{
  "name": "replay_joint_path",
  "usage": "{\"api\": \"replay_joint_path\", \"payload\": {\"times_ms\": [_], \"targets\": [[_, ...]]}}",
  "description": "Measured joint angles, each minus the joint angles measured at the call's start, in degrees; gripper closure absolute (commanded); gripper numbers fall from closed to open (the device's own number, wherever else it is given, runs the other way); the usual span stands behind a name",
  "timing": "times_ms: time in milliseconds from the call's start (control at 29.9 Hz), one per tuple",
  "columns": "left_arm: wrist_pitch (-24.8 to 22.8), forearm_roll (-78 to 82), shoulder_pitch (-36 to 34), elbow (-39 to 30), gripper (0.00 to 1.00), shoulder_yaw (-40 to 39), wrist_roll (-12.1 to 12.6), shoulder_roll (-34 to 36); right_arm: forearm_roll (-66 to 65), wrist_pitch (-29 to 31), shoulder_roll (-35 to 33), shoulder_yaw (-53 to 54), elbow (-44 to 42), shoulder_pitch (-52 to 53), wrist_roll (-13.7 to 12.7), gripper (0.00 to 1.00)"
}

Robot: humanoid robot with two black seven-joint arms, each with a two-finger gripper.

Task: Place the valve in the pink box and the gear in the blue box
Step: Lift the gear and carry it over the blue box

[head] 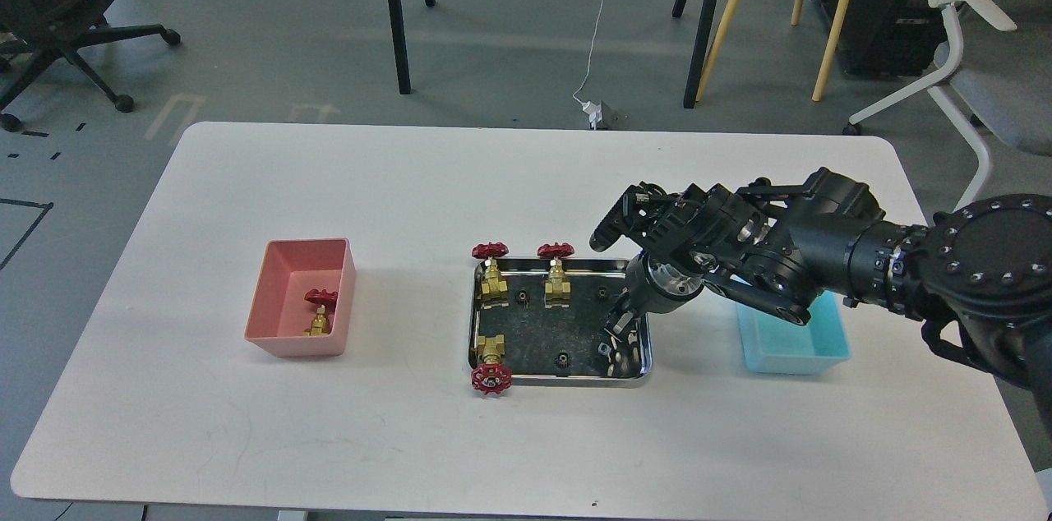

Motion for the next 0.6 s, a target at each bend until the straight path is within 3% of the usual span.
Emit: {"api": "replay_joint_path", "payload": {"times_ms": [267,602], "targets": [[0.0,0.0,0.0,0.2,0.01,0.0,-0.1,-0.4,2.5,0.0,-0.4,6.1,-0.3,5.8,1.4,0.90],[0.1,0.1,0.0,0.2,0.01,0.0,0.0,-1.6,5.4,0.0,-23.9,5.1,20.7,7.9,1.6,0.89]]}}
